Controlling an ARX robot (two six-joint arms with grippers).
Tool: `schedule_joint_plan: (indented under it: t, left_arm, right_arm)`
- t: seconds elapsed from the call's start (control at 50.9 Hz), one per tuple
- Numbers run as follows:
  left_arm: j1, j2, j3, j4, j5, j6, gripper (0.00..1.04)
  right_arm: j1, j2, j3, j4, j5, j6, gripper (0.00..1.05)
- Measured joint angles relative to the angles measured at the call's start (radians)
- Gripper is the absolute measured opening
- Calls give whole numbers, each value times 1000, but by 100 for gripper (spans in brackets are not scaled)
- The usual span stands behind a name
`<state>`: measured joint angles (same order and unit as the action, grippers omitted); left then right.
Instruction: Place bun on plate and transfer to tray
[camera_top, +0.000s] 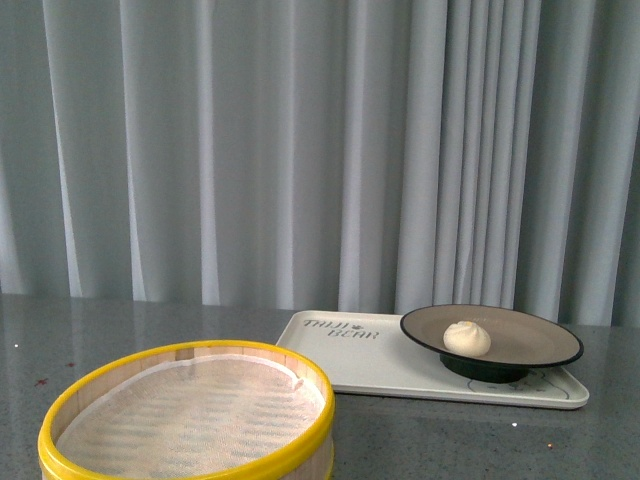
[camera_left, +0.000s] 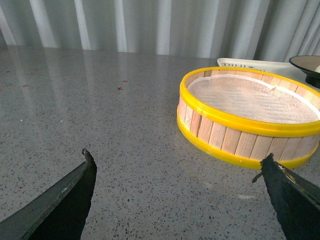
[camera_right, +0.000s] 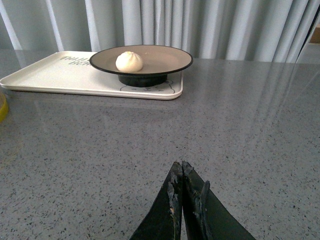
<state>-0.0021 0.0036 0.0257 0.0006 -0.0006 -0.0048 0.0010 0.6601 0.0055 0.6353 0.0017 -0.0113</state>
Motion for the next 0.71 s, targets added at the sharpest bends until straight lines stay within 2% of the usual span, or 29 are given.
schedule_joint_plan:
  t: [0.708]
  left_arm:
    - [0,0,0,0,0,0,98]
  right_arm:
    - [0,-368,0,-341,0,0,2]
